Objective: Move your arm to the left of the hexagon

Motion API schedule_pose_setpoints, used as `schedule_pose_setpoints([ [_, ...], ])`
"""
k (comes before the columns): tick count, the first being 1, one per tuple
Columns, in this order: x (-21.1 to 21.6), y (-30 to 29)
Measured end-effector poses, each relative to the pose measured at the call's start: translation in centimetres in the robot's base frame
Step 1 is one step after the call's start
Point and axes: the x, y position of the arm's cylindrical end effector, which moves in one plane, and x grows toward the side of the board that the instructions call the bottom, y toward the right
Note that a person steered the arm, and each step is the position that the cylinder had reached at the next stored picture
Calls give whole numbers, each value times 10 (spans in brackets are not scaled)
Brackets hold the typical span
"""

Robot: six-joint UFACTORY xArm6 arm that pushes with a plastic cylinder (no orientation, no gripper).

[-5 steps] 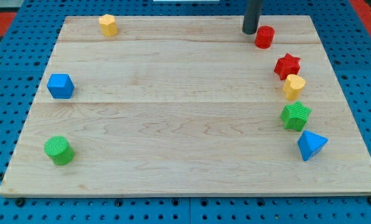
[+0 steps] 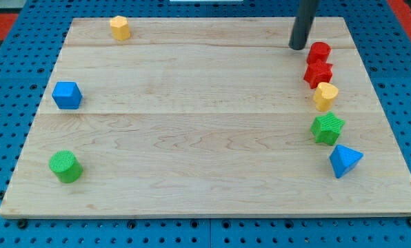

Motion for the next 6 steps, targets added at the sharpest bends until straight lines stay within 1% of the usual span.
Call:
schedule_pose_setpoints([
  [1, -11, -53],
  [2, -37, -81],
  [3, -13, -164],
  [4, -14, -265],
  [5, -28, -366],
  [6, -42, -436],
])
